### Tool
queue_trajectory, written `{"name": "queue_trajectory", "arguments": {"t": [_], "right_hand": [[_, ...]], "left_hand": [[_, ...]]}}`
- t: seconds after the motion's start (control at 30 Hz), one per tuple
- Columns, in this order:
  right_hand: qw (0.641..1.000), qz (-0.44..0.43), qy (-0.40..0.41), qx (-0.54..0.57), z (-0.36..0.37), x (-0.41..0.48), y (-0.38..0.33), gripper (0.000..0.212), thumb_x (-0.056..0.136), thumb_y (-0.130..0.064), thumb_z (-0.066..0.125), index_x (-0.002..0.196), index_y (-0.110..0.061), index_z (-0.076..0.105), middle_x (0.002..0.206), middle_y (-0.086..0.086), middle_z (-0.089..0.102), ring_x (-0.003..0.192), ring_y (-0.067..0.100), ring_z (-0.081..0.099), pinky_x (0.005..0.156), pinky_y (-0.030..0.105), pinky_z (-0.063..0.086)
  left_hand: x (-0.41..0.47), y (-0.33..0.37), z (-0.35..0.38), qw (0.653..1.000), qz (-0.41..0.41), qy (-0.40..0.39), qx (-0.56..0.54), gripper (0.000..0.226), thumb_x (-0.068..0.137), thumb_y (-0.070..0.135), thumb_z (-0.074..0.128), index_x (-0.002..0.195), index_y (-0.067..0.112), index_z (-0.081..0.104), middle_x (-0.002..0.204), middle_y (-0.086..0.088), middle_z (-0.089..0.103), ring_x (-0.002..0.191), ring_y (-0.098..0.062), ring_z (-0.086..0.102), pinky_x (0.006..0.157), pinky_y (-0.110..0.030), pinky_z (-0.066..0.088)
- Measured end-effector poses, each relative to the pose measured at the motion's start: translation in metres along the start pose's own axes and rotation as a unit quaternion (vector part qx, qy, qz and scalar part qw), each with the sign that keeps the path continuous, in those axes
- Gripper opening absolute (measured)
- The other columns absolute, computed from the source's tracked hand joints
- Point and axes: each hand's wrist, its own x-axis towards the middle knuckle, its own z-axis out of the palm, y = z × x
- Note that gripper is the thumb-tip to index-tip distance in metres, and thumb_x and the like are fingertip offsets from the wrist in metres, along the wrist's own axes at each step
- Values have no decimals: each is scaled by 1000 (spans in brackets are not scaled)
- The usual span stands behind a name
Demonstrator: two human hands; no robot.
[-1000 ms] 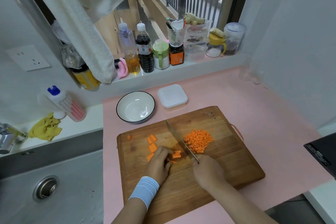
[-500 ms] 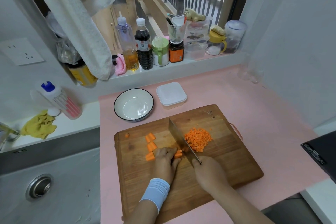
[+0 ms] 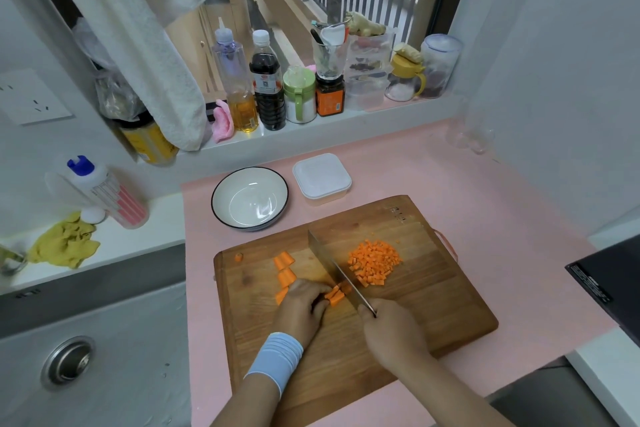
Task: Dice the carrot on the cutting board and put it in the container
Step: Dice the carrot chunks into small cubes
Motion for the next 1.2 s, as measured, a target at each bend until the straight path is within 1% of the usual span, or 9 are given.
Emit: {"name": "queue_trajectory", "arguments": {"t": [0.17, 0.33, 0.5, 0.6, 0.7, 0.87, 0.97, 1.07, 1.2], "right_hand": [[1000, -1, -5, 8, -5, 1, -1, 36, 103, -39, 44, 69, -29, 53, 69, -6, 61, 75, 17, 63, 64, 33, 45], [1000, -2, -12, -4, -7, 0, 0, 35, 103, -40, 44, 73, -26, 56, 70, -6, 61, 70, 12, 60, 57, 31, 39], [1000, 1, -15, -9, -10, 1, -3, 37, 104, -39, 44, 70, -26, 51, 68, -7, 59, 67, 10, 56, 54, 28, 34], [1000, 5, -16, -7, -9, 1, -5, 38, 104, -39, 44, 69, -27, 50, 68, -7, 59, 68, 11, 56, 56, 29, 37], [1000, 9, -12, -11, -5, 0, -5, 36, 103, -40, 43, 71, -28, 53, 71, -6, 61, 73, 14, 60, 59, 31, 39], [1000, 5, -11, -12, -3, 0, -5, 32, 103, -41, 43, 74, -33, 54, 73, -9, 61, 78, 16, 63, 67, 33, 47], [1000, 1, -6, -21, -4, -1, -5, 33, 103, -41, 43, 73, -33, 52, 74, -10, 61, 79, 14, 63, 69, 32, 48], [1000, -3, -6, -21, -5, -2, -6, 31, 102, -39, 44, 75, -31, 56, 75, -9, 63, 81, 17, 64, 72, 34, 50], [999, -7, -5, -38, -6, 0, -6, 31, 102, -40, 43, 83, -25, 63, 76, -6, 65, 78, 14, 62, 70, 33, 50]], "left_hand": [[0, -1, -5, 1000, -15, -9, 3, 27, 84, 9, 69, 105, 25, 73, 96, 8, 64, 95, -1, 54, 88, 0, 33], [3, -6, -1, 1000, 12, -9, 19, 18, 84, 16, 73, 99, 26, 75, 91, 8, 68, 92, -5, 60, 85, -15, 46], [-5, -7, -4, 997, 76, 8, 3, 28, 84, 10, 64, 108, 22, 71, 105, 13, 68, 101, -5, 56, 94, -15, 41], [-7, -3, -2, 997, 69, 13, 4, 30, 83, 17, 60, 112, 20, 66, 113, 9, 62, 107, -5, 53, 97, -14, 39], [-8, 3, 6, 997, 80, 6, 3, 22, 83, 23, 64, 105, 19, 68, 108, 6, 60, 105, -6, 53, 92, -14, 41], [-6, 2, 16, 995, 93, 34, -4, 6, 82, 14, 75, 87, 13, 72, 97, 2, 61, 95, -10, 55, 84, -18, 46], [-9, 4, 12, 996, 78, 35, -19, 16, 88, 28, 65, 92, 14, 73, 102, 3, 60, 96, -5, 56, 85, -11, 44], [-12, 3, 8, 995, 94, 21, 1, 18, 86, 25, 63, 98, 14, 72, 106, 3, 57, 97, -5, 54, 87, -4, 36], [-13, -1, 10, 989, 143, 25, 32, 13, 91, 16, 60, 95, 11, 72, 98, 1, 60, 94, -12, 56, 86, -15, 45]]}}
